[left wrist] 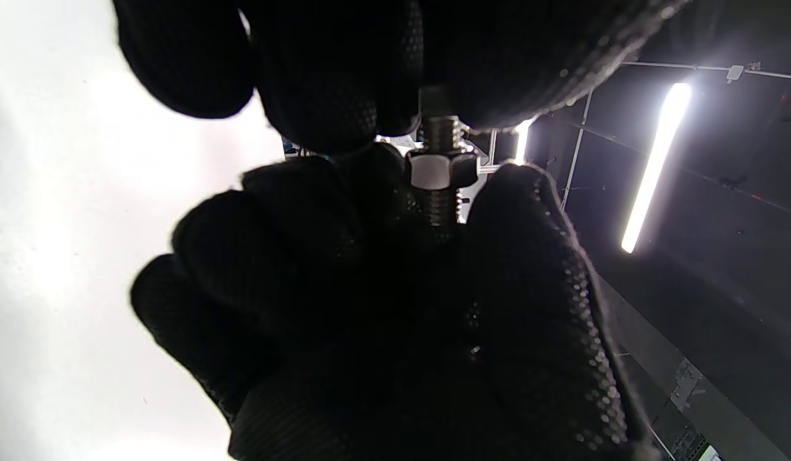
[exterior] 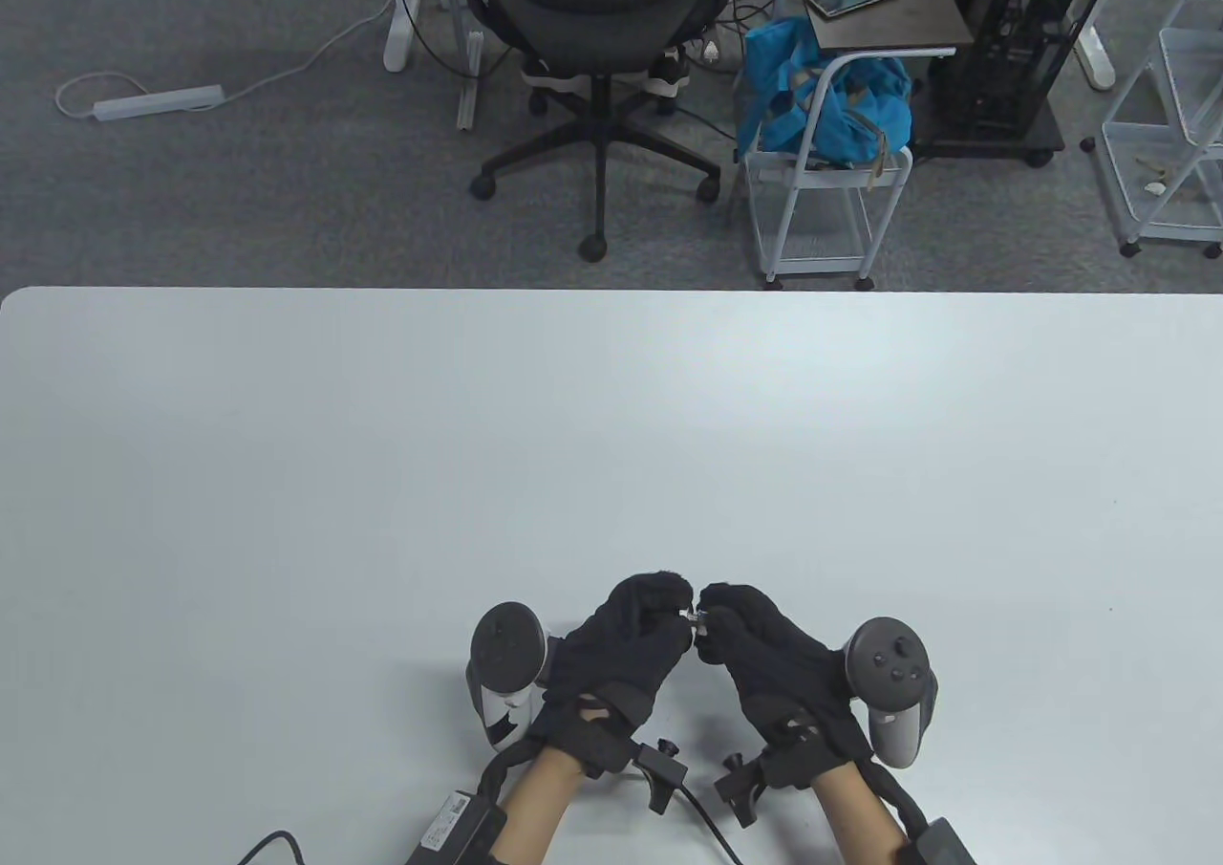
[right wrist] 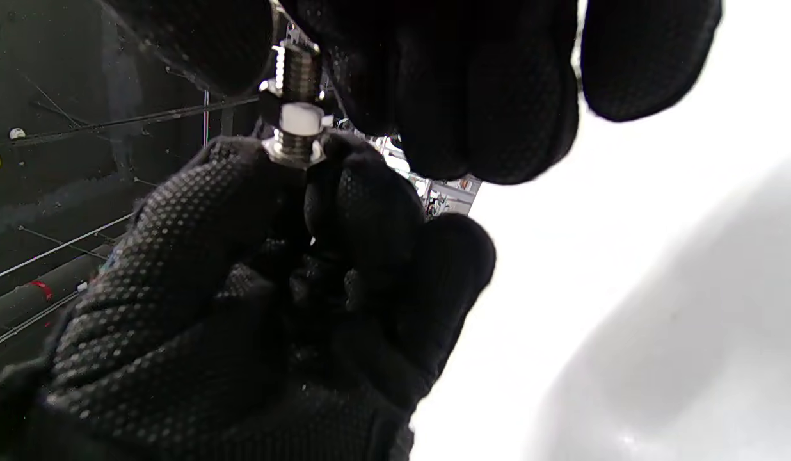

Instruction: Unscrew nut from screw

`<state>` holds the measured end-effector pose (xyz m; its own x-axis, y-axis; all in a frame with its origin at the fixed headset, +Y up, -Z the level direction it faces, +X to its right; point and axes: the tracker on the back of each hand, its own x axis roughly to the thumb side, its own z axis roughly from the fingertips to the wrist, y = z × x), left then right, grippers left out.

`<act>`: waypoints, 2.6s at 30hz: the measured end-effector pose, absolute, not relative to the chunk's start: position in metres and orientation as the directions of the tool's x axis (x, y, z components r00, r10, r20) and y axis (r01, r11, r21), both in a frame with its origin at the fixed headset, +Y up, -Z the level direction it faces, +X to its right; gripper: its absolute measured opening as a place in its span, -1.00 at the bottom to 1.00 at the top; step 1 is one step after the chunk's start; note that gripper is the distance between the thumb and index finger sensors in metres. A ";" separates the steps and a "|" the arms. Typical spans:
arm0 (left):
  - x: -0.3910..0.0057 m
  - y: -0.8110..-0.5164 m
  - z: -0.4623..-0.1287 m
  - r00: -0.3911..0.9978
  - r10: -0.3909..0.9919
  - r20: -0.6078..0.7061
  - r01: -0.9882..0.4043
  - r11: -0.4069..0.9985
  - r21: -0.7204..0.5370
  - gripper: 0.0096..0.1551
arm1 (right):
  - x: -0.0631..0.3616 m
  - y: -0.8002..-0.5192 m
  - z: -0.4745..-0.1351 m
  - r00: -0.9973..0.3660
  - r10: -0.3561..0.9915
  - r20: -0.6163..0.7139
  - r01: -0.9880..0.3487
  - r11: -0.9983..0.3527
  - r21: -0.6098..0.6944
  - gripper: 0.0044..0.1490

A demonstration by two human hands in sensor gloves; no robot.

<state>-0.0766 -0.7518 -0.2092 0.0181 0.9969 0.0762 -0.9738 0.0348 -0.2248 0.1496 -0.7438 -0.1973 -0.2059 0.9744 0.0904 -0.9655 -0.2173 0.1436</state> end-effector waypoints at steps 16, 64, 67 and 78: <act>-0.076 -0.752 -0.210 0.034 0.997 0.070 -0.967 0.050 -0.251 -0.47 | 0.148 -0.731 -0.194 -0.208 0.955 0.210 -0.962 -0.239 0.132 -0.38; -0.077 -0.752 -0.209 0.003 0.997 0.078 -0.976 0.020 -0.218 -0.49 | 0.146 -0.732 -0.193 -0.269 0.943 0.197 -0.953 -0.290 0.088 -0.31; -0.077 -0.752 -0.209 0.000 0.997 0.076 -0.975 0.016 -0.219 -0.48 | 0.145 -0.730 -0.192 -0.270 0.936 0.227 -0.952 -0.295 0.081 -0.32; -0.077 -0.753 -0.209 -0.007 0.998 0.067 -0.977 0.007 -0.215 -0.48 | 0.147 -0.726 -0.192 -0.230 0.942 0.245 -0.960 -0.262 0.104 -0.37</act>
<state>-0.0773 -0.7531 -0.2092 -0.0073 0.9977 0.0672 -0.9767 0.0073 -0.2145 0.1467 -0.7263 -0.1922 -0.2304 0.9417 0.2452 -0.9596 -0.2617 0.1037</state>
